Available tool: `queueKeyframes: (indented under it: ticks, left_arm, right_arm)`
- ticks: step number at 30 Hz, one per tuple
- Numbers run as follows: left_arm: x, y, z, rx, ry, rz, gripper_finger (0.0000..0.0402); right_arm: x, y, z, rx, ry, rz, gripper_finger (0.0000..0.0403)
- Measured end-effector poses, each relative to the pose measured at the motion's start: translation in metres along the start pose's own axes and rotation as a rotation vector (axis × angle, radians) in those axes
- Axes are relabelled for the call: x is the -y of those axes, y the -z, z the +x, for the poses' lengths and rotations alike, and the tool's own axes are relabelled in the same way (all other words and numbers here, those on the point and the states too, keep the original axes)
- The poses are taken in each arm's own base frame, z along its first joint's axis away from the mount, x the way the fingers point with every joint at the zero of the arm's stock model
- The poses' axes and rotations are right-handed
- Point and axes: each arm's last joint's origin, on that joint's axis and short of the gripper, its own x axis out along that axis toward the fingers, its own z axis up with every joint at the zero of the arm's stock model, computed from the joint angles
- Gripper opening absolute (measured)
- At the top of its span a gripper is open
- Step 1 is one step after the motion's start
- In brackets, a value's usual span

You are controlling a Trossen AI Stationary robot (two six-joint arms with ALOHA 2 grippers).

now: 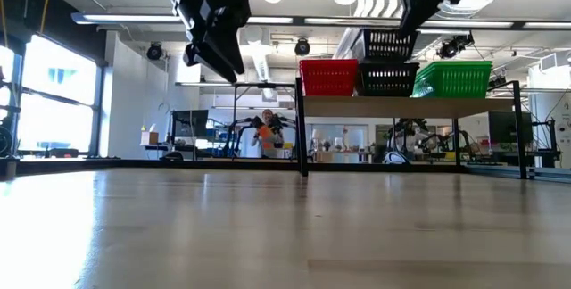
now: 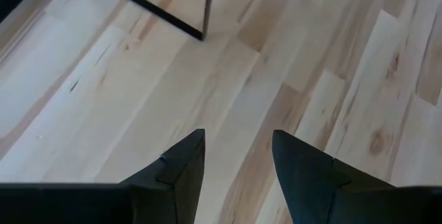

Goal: Stack baskets on shelf by color
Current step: Stack the black bin on top of the black bin on the shelf

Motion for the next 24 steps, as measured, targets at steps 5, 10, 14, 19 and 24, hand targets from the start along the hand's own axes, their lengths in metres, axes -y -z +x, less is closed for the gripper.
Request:
queueKeyframes:
  ticks: [5, 10, 14, 19, 24]
  left_arm:
    - [-0.005, -0.002, 0.0, 0.003, -0.011, -0.019, 0.0159]
    - [-0.009, -0.003, 0.0, 0.006, -0.018, -0.057, 0.0159]
    - [-0.01, -0.003, 0.0, 0.007, -0.022, -0.057, 0.0159]
    - [-0.01, -0.003, 0.0, 0.007, -0.022, -0.057, 0.0159]
    - [-0.01, -0.003, 0.0, 0.007, -0.022, -0.056, 0.0159]
  right_arm:
    - [-0.001, 0.007, 0.015, -0.032, -0.024, 0.03, 0.0]
    - [-0.006, 0.01, 0.023, -0.035, -0.063, 0.027, 0.0]
    - [-0.007, 0.013, 0.025, -0.063, -0.063, 0.022, 0.0]
    - [-0.003, 0.019, 0.027, -0.103, -0.063, 0.017, 0.0]
    - [0.001, 0.021, 0.028, -0.1, -0.08, 0.009, 0.0]
